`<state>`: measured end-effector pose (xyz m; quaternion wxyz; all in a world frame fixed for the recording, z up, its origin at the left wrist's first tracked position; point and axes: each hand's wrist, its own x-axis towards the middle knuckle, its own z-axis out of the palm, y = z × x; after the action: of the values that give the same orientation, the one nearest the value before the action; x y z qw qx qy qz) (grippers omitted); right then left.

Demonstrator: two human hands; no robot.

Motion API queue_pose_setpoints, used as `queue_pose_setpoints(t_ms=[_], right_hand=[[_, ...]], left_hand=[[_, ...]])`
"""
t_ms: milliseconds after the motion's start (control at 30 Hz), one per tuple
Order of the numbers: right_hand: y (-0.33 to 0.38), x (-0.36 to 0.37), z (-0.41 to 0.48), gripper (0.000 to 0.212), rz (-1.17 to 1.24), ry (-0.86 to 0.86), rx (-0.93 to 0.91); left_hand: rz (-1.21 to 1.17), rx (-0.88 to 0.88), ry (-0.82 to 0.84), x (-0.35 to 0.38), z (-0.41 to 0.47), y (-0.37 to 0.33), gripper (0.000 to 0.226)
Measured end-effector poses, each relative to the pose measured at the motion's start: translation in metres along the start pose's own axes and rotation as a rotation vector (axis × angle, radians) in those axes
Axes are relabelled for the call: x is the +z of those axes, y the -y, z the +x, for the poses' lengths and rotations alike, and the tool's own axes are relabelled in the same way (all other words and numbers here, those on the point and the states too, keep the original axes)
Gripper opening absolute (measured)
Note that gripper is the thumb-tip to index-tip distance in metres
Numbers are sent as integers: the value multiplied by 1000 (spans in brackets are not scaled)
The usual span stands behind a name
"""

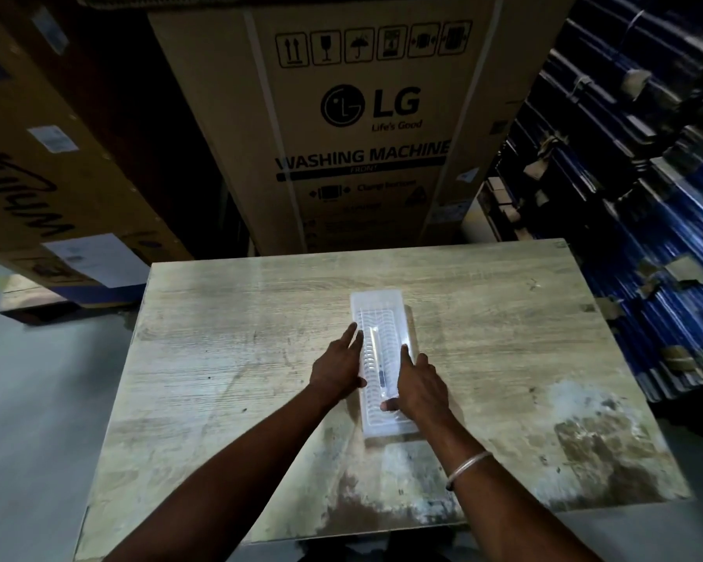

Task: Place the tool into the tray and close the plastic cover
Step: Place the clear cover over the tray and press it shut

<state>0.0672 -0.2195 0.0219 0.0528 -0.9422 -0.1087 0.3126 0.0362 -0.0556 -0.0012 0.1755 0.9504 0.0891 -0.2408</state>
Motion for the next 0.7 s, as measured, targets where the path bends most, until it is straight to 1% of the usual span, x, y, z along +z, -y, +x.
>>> queue_pose_setpoints(t_ms=[133, 267, 400, 533, 600, 700], right_hand=[[-2, -6, 0, 128, -46, -76, -94], [-4, -10, 3, 137, -44, -48, -136], [-7, -17, 8, 130, -63, -46, -152], [-15, -21, 13, 114, -43, -42, -177], [-17, -19, 13, 113, 8, -25, -167], [-15, -17, 11, 113, -50, -58, -209]], left_hand=[[101, 14, 34, -5, 5, 1, 111], [131, 11, 41, -6, 7, 0, 112], [122, 28, 34, -6, 10, 4, 113], [122, 52, 28, -5, 11, 7, 113], [138, 73, 24, -5, 11, 9, 112], [189, 115, 10, -6, 7, 12, 109]])
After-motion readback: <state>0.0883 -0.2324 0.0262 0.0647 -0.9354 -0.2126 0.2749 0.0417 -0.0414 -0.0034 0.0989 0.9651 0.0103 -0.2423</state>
